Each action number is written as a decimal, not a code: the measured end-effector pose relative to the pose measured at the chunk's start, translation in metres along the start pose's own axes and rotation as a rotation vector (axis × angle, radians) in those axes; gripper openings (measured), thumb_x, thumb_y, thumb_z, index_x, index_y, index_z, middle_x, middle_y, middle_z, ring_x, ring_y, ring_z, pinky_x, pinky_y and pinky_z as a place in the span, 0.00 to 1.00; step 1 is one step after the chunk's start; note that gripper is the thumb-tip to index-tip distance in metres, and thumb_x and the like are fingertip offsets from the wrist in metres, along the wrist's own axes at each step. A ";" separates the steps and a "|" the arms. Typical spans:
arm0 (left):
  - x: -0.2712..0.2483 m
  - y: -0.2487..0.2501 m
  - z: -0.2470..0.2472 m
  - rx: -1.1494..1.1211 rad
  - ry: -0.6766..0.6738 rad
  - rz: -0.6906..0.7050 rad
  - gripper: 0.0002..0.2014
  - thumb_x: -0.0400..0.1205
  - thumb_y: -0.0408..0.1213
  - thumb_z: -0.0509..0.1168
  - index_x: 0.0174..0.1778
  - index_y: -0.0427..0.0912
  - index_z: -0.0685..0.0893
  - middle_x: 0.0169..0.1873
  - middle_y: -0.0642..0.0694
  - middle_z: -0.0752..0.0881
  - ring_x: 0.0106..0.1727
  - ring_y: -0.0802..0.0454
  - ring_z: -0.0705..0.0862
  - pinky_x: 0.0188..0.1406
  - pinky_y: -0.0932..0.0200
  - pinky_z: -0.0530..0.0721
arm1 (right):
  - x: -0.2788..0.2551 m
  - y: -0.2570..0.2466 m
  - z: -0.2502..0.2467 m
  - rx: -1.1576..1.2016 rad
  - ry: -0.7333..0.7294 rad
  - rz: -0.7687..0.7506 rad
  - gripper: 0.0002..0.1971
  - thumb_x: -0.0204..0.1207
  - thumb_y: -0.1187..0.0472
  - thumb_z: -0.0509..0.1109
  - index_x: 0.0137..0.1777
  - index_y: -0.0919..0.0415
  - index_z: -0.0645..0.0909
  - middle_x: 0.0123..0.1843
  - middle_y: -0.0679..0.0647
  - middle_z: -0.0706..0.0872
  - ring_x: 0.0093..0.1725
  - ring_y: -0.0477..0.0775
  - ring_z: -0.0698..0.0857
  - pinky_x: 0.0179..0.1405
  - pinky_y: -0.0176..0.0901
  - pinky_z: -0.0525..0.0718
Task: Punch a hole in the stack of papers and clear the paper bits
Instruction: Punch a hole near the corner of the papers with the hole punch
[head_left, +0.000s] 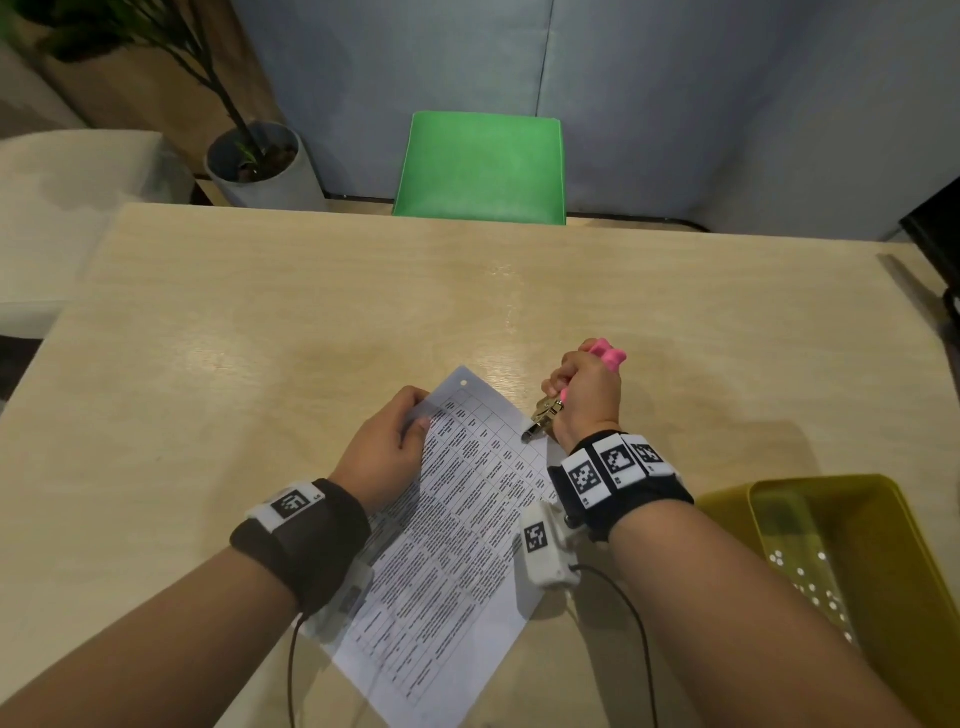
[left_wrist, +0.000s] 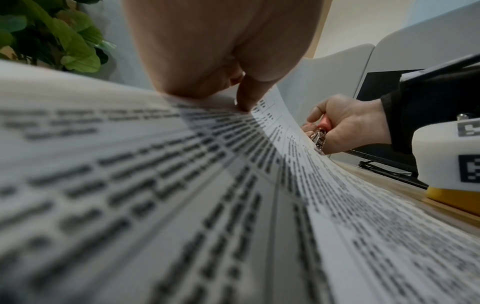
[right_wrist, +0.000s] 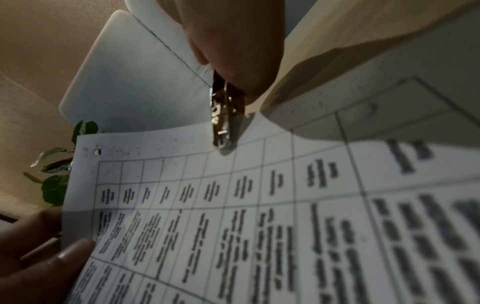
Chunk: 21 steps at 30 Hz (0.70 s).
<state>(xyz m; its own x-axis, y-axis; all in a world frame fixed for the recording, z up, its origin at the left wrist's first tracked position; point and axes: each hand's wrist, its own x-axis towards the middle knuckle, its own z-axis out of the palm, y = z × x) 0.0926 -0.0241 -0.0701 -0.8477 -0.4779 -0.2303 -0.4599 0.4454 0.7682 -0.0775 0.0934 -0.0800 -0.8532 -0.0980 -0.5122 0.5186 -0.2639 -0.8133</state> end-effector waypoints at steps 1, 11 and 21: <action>0.000 0.000 0.000 -0.005 0.000 -0.002 0.07 0.87 0.33 0.56 0.58 0.41 0.76 0.24 0.56 0.73 0.24 0.68 0.75 0.24 0.66 0.62 | 0.000 -0.001 -0.001 -0.020 -0.016 -0.006 0.17 0.65 0.81 0.51 0.38 0.57 0.66 0.28 0.52 0.65 0.21 0.48 0.63 0.23 0.41 0.64; 0.002 -0.004 -0.010 -0.096 0.100 -0.019 0.05 0.86 0.34 0.55 0.53 0.46 0.75 0.26 0.51 0.73 0.24 0.56 0.69 0.28 0.57 0.66 | 0.003 -0.021 -0.010 -0.149 -0.093 -0.063 0.15 0.68 0.78 0.57 0.47 0.58 0.71 0.34 0.53 0.71 0.25 0.48 0.70 0.26 0.42 0.69; -0.001 -0.006 -0.015 -0.155 0.170 -0.030 0.09 0.86 0.32 0.56 0.47 0.52 0.74 0.28 0.45 0.74 0.26 0.54 0.70 0.29 0.56 0.67 | 0.002 -0.034 -0.021 -0.155 -0.077 -0.072 0.16 0.69 0.79 0.57 0.51 0.60 0.70 0.35 0.53 0.72 0.26 0.49 0.71 0.27 0.41 0.70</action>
<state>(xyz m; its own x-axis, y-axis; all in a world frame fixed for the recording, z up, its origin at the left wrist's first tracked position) 0.1002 -0.0379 -0.0659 -0.7714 -0.6159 -0.1602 -0.4268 0.3140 0.8481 -0.0956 0.1224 -0.0595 -0.8872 -0.1586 -0.4333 0.4532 -0.1229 -0.8829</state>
